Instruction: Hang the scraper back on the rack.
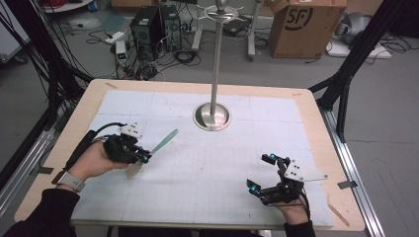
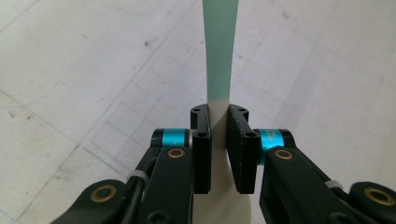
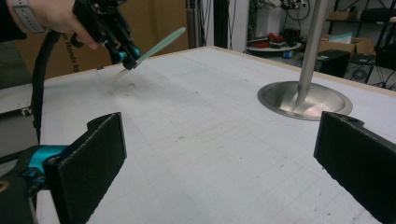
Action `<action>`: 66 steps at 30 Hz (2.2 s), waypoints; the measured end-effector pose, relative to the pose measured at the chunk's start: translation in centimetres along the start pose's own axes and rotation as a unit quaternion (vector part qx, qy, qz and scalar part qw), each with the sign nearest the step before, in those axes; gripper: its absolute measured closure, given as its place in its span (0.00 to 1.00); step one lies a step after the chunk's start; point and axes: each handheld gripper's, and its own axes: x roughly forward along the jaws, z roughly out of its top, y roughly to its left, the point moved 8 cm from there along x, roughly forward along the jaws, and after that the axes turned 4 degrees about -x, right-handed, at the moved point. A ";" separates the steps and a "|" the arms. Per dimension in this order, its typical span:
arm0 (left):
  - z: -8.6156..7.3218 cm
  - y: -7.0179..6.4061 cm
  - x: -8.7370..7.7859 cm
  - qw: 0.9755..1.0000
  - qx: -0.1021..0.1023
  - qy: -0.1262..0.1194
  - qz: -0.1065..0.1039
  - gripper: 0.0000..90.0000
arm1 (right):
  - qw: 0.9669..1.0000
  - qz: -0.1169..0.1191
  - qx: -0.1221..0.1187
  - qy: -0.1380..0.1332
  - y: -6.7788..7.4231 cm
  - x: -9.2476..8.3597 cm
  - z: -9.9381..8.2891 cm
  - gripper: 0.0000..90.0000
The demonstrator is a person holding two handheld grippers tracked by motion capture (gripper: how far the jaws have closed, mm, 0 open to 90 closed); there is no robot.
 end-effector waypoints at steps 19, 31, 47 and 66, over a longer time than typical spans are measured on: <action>4.7 0.9 -3.2 0.977 -0.072 -0.202 0.004 0.90 | 1.000 0.002 0.000 -0.002 -0.1 0.2 0.1 0.01; 8.7 1.2 -4.8 0.971 -0.044 -0.231 0.030 0.90 | 1.000 0.006 0.000 -0.009 -0.2 0.2 0.3 0.01; 11.8 3.4 -6.2 0.968 -0.041 -0.244 0.050 0.90 | 1.000 0.011 -0.003 -0.007 -0.6 1.2 0.2 0.01; 18.2 3.6 -6.8 0.964 -0.005 -0.264 0.026 0.90 | 1.000 0.010 0.001 -0.010 -0.8 0.9 0.3 0.01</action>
